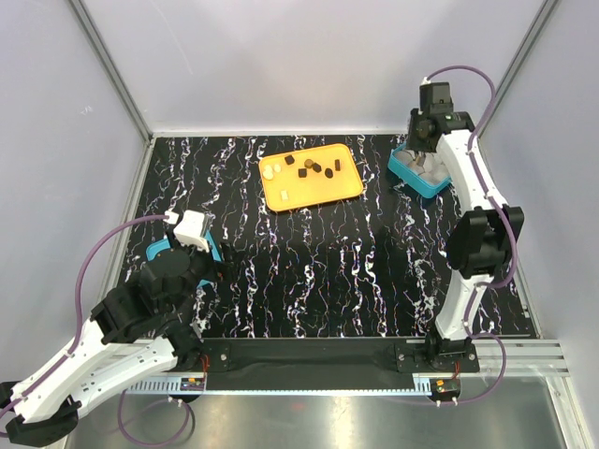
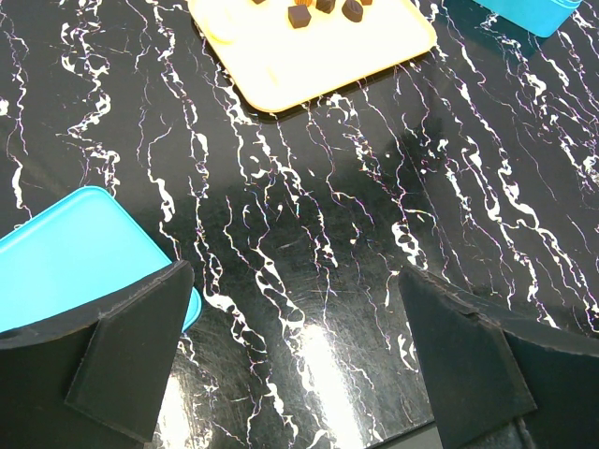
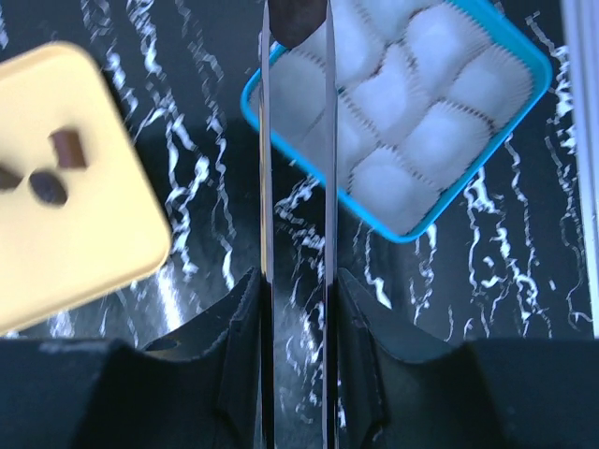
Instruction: Pack the chocolate
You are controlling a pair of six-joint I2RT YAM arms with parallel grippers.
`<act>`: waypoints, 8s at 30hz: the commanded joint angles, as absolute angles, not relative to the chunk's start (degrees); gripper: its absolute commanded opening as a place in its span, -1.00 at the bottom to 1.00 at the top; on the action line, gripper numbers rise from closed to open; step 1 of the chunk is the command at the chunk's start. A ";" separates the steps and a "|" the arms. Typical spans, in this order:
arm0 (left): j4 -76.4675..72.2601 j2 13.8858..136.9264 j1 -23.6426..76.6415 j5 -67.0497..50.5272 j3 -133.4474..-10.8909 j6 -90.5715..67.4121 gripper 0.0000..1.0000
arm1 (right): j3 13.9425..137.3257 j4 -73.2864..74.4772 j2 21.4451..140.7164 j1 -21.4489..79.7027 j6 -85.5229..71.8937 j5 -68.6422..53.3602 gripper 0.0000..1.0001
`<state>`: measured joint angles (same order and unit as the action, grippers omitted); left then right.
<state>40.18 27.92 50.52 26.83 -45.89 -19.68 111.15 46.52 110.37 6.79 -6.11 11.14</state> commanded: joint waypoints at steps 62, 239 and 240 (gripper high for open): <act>37.71 28.48 50.71 28.48 -45.70 -19.07 0.98 | 117.77 34.63 127.09 0.26 -1.58 19.25 -0.08; 37.88 28.21 50.71 29.18 -45.62 -19.07 0.98 | 95.46 33.14 100.72 21.17 -8.79 7.82 -0.11; 37.79 28.30 50.71 29.18 -45.62 -19.07 0.98 | 95.19 32.00 100.98 23.18 -9.49 7.74 -0.11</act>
